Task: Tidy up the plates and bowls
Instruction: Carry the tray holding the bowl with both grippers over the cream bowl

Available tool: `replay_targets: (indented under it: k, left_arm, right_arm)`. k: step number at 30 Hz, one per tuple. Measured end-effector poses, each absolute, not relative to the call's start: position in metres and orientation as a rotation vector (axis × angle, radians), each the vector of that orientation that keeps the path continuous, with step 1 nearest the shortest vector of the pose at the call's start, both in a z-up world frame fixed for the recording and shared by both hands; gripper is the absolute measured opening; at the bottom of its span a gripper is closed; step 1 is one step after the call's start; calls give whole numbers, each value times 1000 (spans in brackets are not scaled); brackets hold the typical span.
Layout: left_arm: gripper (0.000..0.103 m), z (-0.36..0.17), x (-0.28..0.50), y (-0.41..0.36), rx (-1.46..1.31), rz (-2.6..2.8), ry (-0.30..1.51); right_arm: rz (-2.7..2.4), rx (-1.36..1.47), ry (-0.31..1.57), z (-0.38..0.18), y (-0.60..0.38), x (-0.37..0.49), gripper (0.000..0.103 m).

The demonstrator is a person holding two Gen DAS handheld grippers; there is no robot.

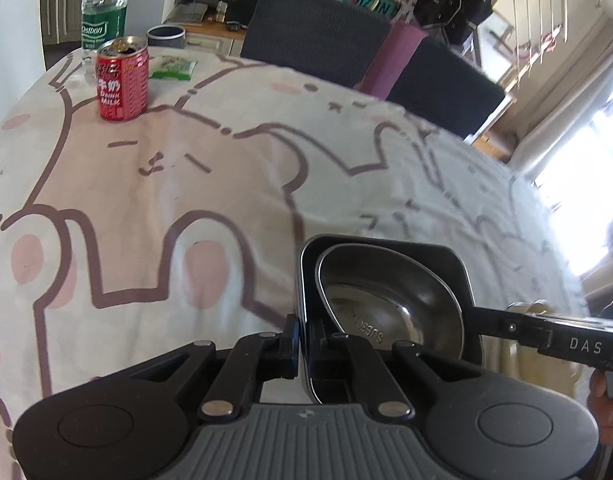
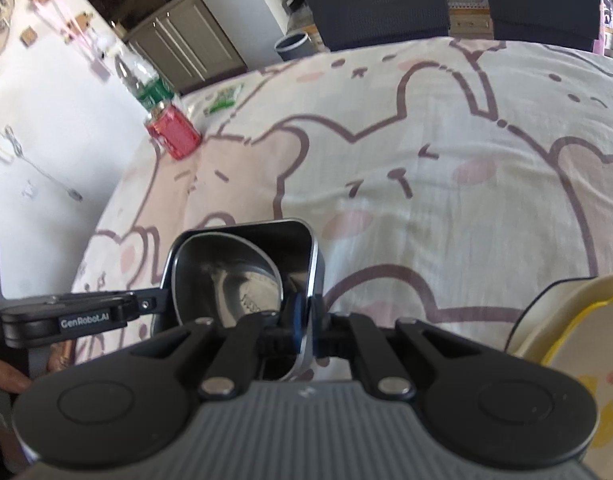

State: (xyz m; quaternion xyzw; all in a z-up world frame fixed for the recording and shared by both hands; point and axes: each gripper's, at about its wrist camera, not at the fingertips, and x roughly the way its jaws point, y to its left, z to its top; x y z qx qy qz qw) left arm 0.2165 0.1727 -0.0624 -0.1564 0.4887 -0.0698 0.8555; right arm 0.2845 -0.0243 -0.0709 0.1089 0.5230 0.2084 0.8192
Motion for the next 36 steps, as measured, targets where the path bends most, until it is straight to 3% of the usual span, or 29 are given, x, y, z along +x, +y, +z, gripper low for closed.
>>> replay_targets:
  k: [15, 36]
  left_arm:
    - [5, -24, 211, 93, -404, -274, 908]
    - [5, -57, 210, -40, -413, -437, 1037]
  right_arm:
    - [395, 363, 1003, -32, -126, 252, 6]
    - [177, 445, 972, -28, -264, 191, 6]
